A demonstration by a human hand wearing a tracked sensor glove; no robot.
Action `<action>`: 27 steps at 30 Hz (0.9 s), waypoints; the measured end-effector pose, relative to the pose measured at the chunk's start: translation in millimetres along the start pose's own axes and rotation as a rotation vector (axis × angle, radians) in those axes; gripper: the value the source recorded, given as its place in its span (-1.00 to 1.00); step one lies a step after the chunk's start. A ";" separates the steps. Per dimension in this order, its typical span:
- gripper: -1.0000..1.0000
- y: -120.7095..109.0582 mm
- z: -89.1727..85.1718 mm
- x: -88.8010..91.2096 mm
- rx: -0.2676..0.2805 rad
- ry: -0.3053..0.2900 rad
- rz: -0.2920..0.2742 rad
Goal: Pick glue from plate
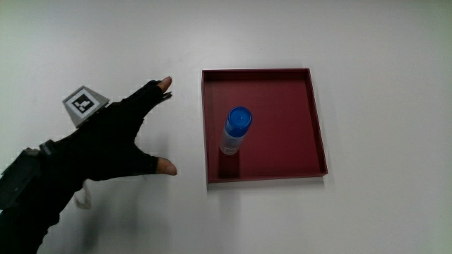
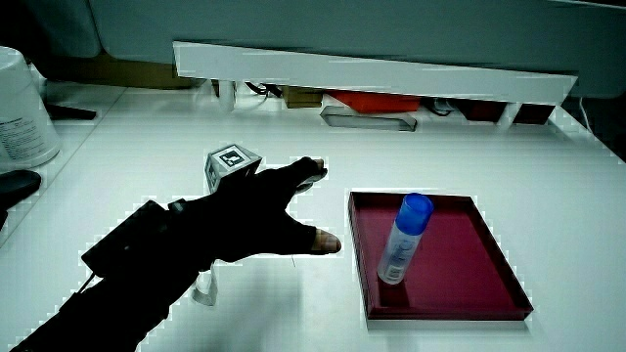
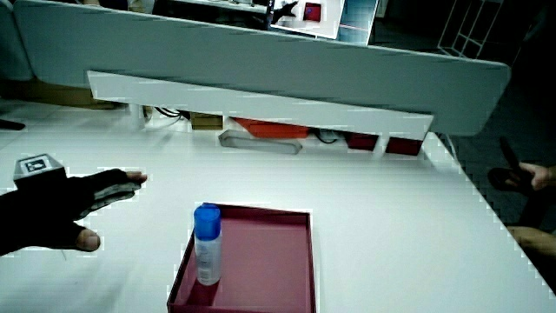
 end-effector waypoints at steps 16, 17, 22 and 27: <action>0.00 50.3 -50.5 4.6 -0.081 -0.149 0.066; 0.00 52.6 -55.7 8.4 -0.100 -0.195 0.052; 0.00 66.7 -71.2 -0.2 -0.080 -0.101 0.017; 0.00 75.0 -79.0 -1.8 -0.058 -0.039 -0.032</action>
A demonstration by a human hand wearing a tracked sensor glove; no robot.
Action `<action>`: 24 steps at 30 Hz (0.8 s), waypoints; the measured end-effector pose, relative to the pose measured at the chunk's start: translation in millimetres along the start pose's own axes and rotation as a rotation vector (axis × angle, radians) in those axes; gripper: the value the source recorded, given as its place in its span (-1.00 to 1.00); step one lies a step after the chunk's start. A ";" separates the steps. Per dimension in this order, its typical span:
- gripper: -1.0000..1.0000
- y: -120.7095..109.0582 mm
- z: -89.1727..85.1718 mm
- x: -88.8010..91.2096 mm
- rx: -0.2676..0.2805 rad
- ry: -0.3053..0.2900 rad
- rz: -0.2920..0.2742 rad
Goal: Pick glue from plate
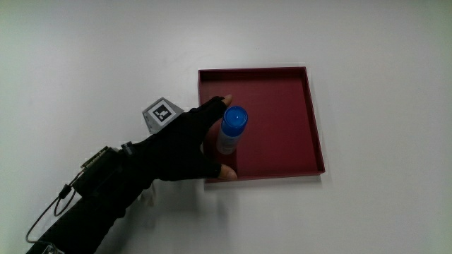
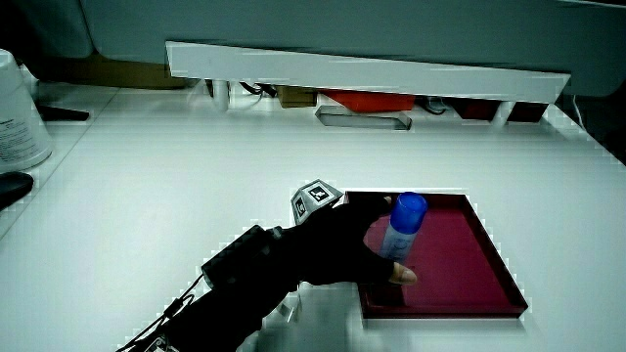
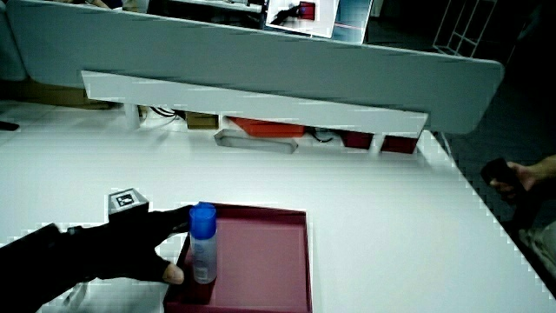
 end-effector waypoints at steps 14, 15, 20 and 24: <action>0.40 -4.1 2.5 -0.9 0.214 -0.009 -0.051; 0.47 -4.7 3.9 -1.7 0.234 -0.010 -0.040; 0.80 -6.6 7.4 -2.3 0.289 0.010 -0.043; 1.00 -6.4 5.7 -1.8 0.294 0.004 -0.049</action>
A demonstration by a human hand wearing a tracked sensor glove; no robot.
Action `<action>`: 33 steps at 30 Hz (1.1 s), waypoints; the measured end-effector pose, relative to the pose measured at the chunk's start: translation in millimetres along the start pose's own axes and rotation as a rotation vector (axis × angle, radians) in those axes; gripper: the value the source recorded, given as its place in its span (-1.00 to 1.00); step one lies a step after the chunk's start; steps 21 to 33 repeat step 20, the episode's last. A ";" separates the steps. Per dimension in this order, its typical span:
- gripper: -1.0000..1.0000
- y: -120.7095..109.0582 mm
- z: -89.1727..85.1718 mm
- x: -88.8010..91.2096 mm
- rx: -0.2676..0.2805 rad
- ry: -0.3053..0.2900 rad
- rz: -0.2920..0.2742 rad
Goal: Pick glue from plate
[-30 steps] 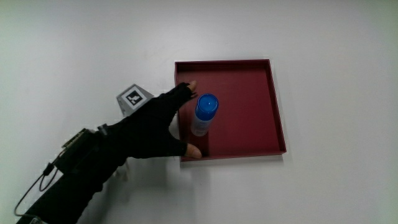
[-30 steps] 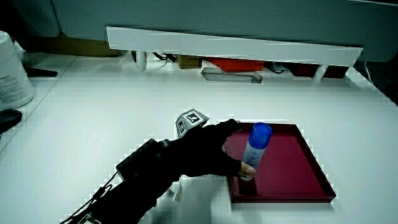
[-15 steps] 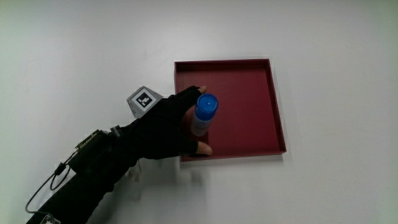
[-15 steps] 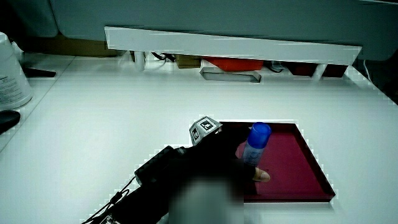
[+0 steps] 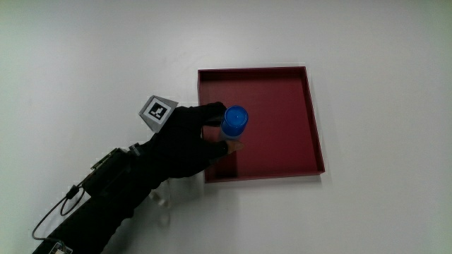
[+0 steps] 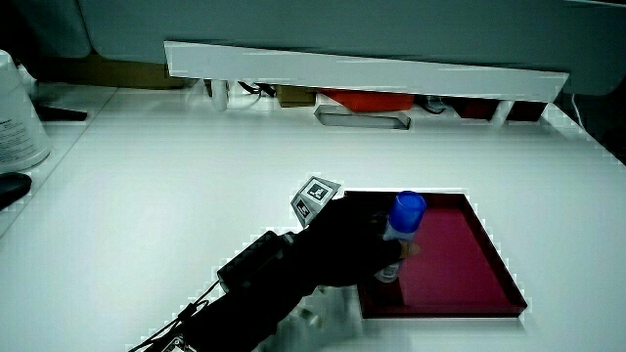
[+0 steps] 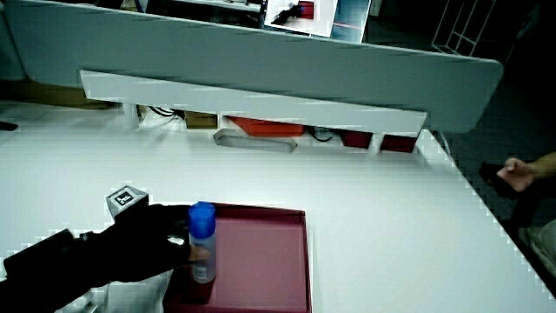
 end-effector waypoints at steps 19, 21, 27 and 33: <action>1.00 -9.1 20.2 19.7 0.044 -0.136 -0.058; 1.00 -11.0 24.3 23.2 0.043 -0.190 -0.059; 1.00 -11.0 24.3 23.2 0.043 -0.190 -0.059; 1.00 -11.0 24.3 23.2 0.043 -0.190 -0.059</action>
